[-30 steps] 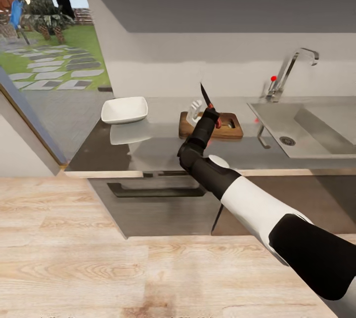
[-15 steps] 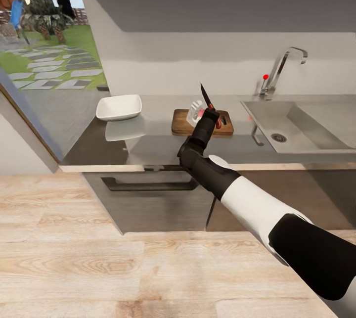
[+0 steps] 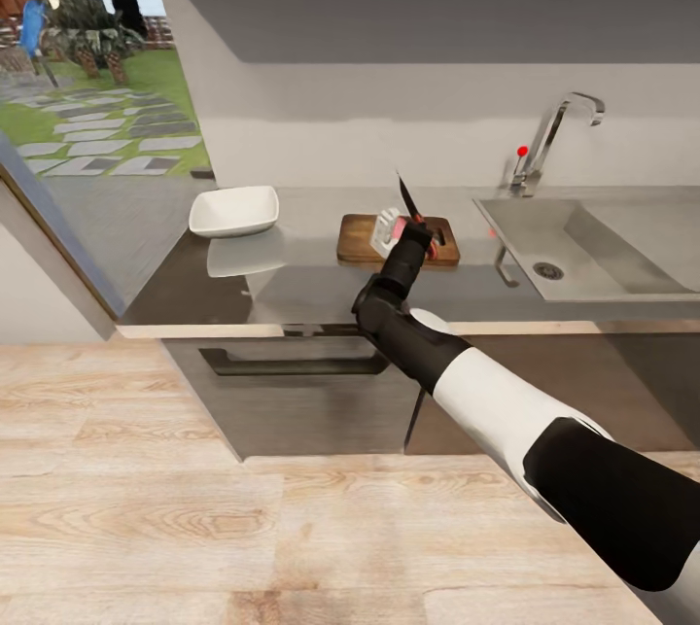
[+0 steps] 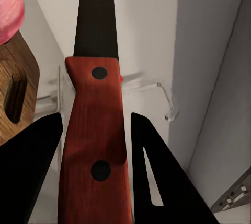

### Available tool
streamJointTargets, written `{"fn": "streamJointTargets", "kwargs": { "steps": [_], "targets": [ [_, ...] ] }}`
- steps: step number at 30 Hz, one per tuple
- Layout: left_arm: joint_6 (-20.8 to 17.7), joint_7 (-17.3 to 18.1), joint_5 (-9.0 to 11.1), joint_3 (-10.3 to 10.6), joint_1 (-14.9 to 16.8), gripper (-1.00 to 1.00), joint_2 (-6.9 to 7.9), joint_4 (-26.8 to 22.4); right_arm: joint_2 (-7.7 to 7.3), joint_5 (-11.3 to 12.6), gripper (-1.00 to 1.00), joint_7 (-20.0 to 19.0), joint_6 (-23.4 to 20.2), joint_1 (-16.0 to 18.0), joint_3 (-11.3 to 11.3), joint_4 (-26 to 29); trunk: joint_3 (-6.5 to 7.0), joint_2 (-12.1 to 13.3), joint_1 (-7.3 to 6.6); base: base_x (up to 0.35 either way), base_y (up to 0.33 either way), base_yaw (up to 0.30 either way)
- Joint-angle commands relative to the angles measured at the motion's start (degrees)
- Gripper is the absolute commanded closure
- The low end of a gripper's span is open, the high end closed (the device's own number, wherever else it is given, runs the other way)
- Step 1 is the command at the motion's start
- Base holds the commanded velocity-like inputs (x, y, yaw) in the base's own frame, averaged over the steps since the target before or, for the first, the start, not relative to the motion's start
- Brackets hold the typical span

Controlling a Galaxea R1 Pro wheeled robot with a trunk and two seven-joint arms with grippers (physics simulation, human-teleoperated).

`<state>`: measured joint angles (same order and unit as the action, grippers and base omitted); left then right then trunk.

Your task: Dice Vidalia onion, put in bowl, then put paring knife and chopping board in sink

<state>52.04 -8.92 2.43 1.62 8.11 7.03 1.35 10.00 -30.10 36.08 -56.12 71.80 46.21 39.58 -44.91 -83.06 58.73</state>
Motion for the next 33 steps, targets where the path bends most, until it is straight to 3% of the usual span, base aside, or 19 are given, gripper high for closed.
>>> {"fn": "streamJointTargets", "kwargs": {
  "steps": [1,33],
  "targets": [
    [0.26,-0.05,0.22,0.20,0.06,-1.00,0.00,0.14,0.00,0.30,1.00,0.40,-0.17,0.07,0.19,-0.18,-0.04,-0.02,0.00,0.000,0.000,0.000],
    [0.29,-0.05,0.20,0.22,0.06,-1.00,0.00,0.14,0.00,0.30,1.00,1.15,0.02,0.03,0.19,-0.47,-0.04,-0.02,0.00,0.000,0.000,0.000]
  ]
}}
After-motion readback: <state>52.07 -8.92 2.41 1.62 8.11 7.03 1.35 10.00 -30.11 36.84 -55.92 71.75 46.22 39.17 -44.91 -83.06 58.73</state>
